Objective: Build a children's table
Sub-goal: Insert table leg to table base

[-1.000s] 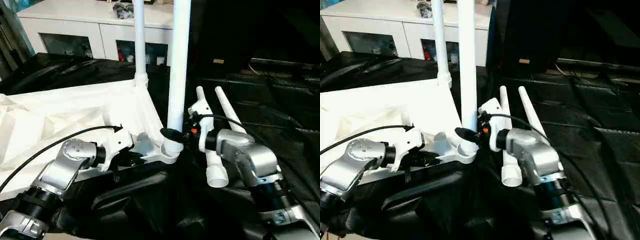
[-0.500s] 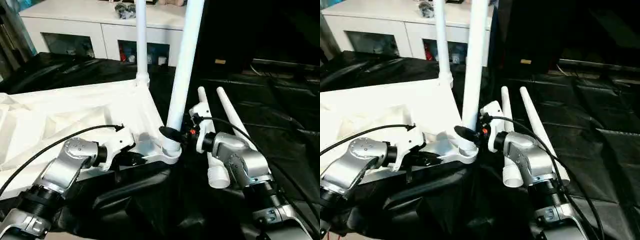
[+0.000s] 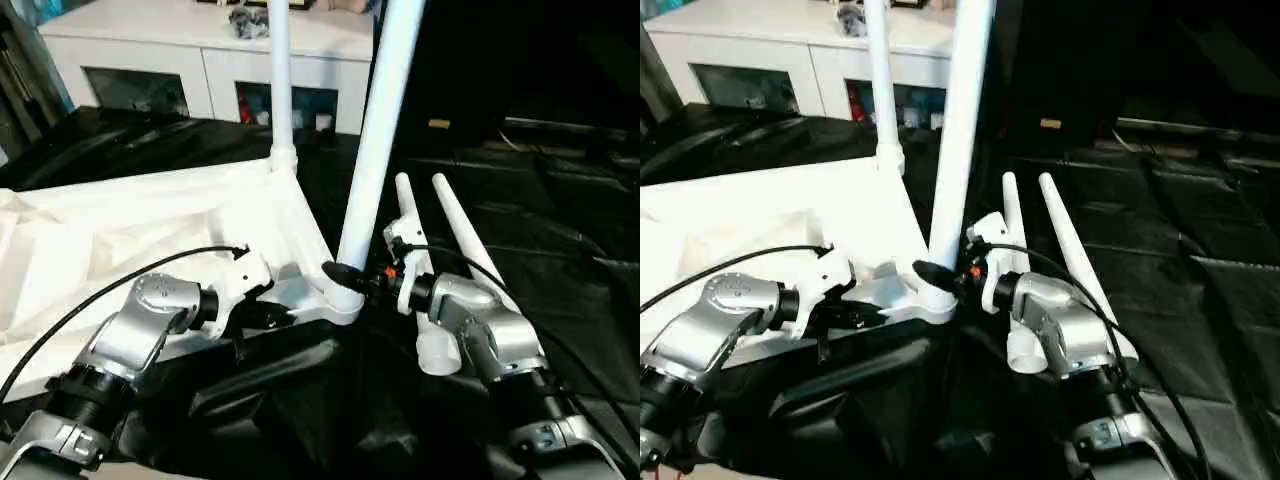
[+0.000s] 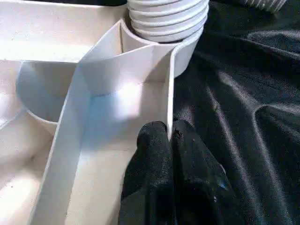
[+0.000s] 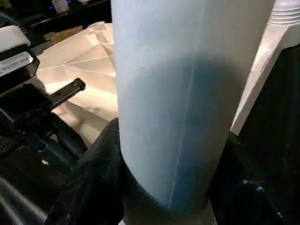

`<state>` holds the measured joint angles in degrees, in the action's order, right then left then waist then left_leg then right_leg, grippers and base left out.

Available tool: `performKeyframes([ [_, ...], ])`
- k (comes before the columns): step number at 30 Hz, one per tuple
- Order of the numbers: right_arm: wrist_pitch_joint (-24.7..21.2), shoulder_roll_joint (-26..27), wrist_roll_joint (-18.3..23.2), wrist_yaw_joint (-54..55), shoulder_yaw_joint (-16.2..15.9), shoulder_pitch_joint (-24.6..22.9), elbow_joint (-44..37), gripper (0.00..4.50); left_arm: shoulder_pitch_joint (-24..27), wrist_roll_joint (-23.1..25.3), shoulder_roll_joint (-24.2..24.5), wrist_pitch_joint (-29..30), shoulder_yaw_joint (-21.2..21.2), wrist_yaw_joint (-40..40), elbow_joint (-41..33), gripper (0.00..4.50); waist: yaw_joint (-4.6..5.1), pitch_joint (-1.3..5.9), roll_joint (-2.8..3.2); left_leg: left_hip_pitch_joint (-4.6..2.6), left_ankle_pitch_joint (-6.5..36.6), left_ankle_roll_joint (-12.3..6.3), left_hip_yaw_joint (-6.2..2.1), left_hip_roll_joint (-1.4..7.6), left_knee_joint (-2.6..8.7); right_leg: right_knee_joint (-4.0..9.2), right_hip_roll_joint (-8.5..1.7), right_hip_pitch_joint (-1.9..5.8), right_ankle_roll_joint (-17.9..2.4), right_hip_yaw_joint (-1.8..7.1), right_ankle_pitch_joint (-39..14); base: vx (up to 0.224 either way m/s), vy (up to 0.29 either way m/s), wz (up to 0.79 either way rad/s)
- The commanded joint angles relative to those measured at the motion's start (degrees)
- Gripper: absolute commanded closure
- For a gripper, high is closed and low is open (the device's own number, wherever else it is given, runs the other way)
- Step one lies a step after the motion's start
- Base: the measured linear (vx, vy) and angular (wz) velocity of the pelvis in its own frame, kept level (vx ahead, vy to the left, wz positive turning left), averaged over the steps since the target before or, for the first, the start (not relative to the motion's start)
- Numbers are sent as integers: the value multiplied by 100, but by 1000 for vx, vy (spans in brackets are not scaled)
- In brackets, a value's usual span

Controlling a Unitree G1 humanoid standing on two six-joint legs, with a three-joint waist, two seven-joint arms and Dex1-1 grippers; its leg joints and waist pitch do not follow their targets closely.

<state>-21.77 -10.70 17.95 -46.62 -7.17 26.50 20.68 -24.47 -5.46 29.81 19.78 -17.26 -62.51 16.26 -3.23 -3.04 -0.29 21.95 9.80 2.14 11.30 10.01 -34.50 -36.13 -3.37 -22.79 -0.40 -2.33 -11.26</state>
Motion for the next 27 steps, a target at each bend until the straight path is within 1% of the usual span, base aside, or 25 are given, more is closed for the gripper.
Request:
performKeyframes([
  [1, -32, -74, 6, -12, 42, -46, -58, 259, -48, -58, -8, 84, 85, 31, 136, 450, -2, 347, 79, -163, 1719, 212, -196, 316, 445, 527, -470, 166, -1104, 280, -1702, 0, 0, 0],
  [3, 49, -31, -10, 34, 90, -8, 74, 259, -57, -71, -15, 94, 95, 9, 117, 450, 0, 350, 80, -161, 1713, 215, -196, 315, 446, 522, -466, 169, -1112, 276, -1659, 0, 0, 0],
  [4, 126, 15, -18, 69, 116, 20, 205, 259, -56, -91, -25, 105, 104, -11, 102, 450, 2, 351, 94, -166, 1730, 222, -196, 317, 445, 519, -467, 161, -1129, 277, -1632, 0, 0, 0],
  [5, 159, 51, -4, 83, 139, 34, 280, 259, -58, -101, -30, 112, 110, -19, 97, 450, 6, 348, 91, -163, 1759, 225, -195, 314, 445, 523, -470, 160, -1139, 277, -1651, 0, 0, 0],
  [8, 230, 137, 45, 110, 220, 26, 408, 259, -62, -102, -42, 127, 119, -4, 100, 450, 3, 345, 83, -169, 1820, 224, -201, 318, 445, 537, -480, 160, -1133, 277, -1777, 0, 0, 0],
  [9, 236, 144, 51, 109, 228, 22, 419, 259, -62, -100, -43, 128, 120, -1, 100, 450, 6, 340, 91, -165, 1840, 230, -203, 318, 450, 537, -475, 157, -1129, 277, -1791, 0, 0, 0],
  [11, 253, 168, 85, 104, 268, -2, 458, 259, -61, -100, -51, 130, 130, 18, 102, 450, 11, 333, 87, -166, 1890, 237, -208, 318, 457, 542, -476, 157, -1115, 275, -1861, 0, 0, 0],
  [13, 363, 200, 154, 38, 340, -102, 534, 259, -65, -101, -68, 142, 164, 49, 112, 450, 9, 331, 99, -176, 1949, 244, -212, 317, 454, 557, -486, 149, -1097, 278, -1972, 0, 0, 0],
  [14, 483, 236, 185, 55, 425, -175, 638, 259, -79, -98, -81, 150, 186, 85, 128, 450, 7, 334, 95, -178, 1952, 245, -210, 320, 455, 559, -483, 146, -1089, 278, -1970, 0, 0, 0],
  [15, 725, 277, 202, 126, 579, -289, 859, 259, -108, -82, -99, 148, 210, 146, 162, 450, 8, 330, 107, -182, 1986, 254, -209, 323, 457, 566, -481, 133, -1093, 281, -1949, 0, 0, 0],
  [16, 824, 286, 195, 167, 630, -318, 947, 259, -119, -78, -105, 147, 217, 163, 173, 450, 5, 334, 104, -176, 1997, 252, -207, 324, 453, 567, -493, 135, -1101, 284, -1937, 0, 0, 0],
  [17, 895, 292, 197, 184, 666, -341, 1003, 259, -126, -79, -108, 146, 222, 166, 181, 450, 6, 336, 117, -179, 2035, 255, -213, 326, 456, 571, -498, 137, -1112, 280, -1938, 0, 0, 0],
  [18, 1033, 309, 208, 231, 750, -414, 1085, 259, -148, -71, -118, 144, 230, 187, 201, 450, 9, 333, 103, -175, 2022, 232, -214, 318, 462, 568, -485, 146, -1119, 271, -1942, 0, 0, 0],
  [21, 1192, 318, 196, 255, 816, -510, 1151, 259, -173, -57, -133, 141, 234, 212, 227, 450, 10, 326, 114, -175, 2046, 214, -219, 323, 467, 580, -492, 141, -1100, 273, -2096, 0, 0, 0],
  [22, 1298, 318, 181, 261, 829, -568, 1161, 259, -185, -49, -141, 133, 234, 222, 249, 450, 8, 322, 108, -176, 2071, 209, -216, 325, 465, 588, -494, 131, -1089, 278, -2128, 0, 0, 0],
  [23, 1410, 321, 172, 272, 837, -628, 1161, 259, -199, -35, -151, 126, 238, 241, 273, 450, 7, 321, 109, -171, 2069, 203, -217, 323, 467, 593, -498, 137, -1084, 278, -2145, 0, 0, 0],
  [24, 1514, 321, 144, 287, 825, -695, 1141, 259, -211, -25, -154, 115, 241, 247, 295, 450, -10, 325, 213, -180, 2093, 223, -234, 325, 467, 587, -511, 130, -1083, 282, -2142, 0, 0, 0],
  [25, 1624, 321, 102, 314, 809, -746, 1114, 259, -221, -17, -156, 107, 243, 254, 313, 450, 16, 322, 147, -177, 2127, 214, -224, 326, 476, 597, -482, 132, -1085, 270, -2088, 0, 0, 0],
  [26, 1748, 314, 29, 325, 772, -788, 1090, 259, -234, -5, -162, 104, 249, 267, 330, 450, 9, 326, 146, -178, 2118, 204, -221, 319, 475, 594, -478, 136, -1084, 271, -2070, 0, 0, 0],
  [27, 1848, 300, -49, 326, 720, -829, 1034, 259, -243, 5, -166, 101, 251, 275, 344, 450, 0, 328, 157, -180, 2107, 191, -217, 326, 471, 594, -492, 127, -1097, 280, -2050, 0, 0, 0],
])
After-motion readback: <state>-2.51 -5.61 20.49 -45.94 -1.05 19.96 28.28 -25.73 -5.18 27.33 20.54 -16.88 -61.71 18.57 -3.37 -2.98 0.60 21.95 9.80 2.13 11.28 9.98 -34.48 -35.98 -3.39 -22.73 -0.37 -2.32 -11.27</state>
